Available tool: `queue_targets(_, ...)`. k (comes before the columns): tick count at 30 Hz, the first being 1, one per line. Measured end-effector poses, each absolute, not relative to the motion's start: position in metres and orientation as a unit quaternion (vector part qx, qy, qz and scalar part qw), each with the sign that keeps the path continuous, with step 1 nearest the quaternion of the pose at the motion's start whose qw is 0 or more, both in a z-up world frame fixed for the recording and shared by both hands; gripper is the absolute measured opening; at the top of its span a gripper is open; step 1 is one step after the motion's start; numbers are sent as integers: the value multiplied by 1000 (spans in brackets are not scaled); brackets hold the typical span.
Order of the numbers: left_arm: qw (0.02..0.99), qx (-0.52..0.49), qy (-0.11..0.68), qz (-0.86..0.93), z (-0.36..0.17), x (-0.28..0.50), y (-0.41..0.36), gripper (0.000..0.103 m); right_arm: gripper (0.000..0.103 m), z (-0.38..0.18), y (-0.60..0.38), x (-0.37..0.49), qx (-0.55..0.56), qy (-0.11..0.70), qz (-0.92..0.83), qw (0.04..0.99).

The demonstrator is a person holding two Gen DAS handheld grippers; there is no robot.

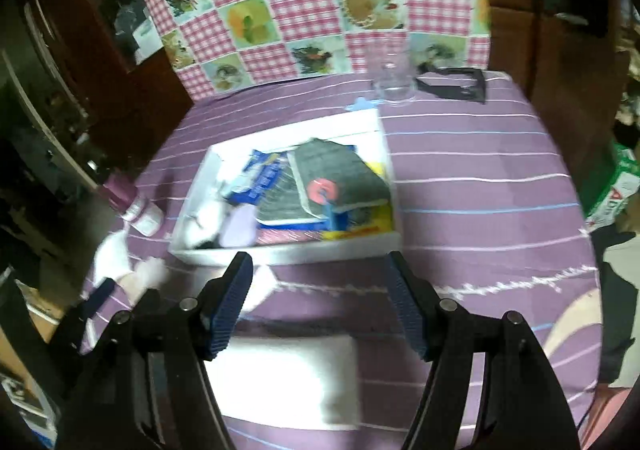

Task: Organize soft objects
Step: 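Withdraw both tools from the tray toward the bagged makeup puff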

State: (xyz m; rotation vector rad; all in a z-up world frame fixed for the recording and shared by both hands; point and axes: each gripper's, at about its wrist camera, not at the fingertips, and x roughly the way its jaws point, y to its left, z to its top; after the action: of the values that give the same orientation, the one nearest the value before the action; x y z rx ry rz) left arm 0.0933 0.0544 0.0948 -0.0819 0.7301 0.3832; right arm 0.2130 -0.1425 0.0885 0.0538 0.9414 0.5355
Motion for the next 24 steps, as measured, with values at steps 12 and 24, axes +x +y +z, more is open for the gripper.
queue_targets(12,889,-51,421,170,78,95,64,84,69,47,-132,210,8,497,301,814)
queue_targets(24,850,-204,448,188,66,92,135,83,62,55,-70,227,-27,554,322,767)
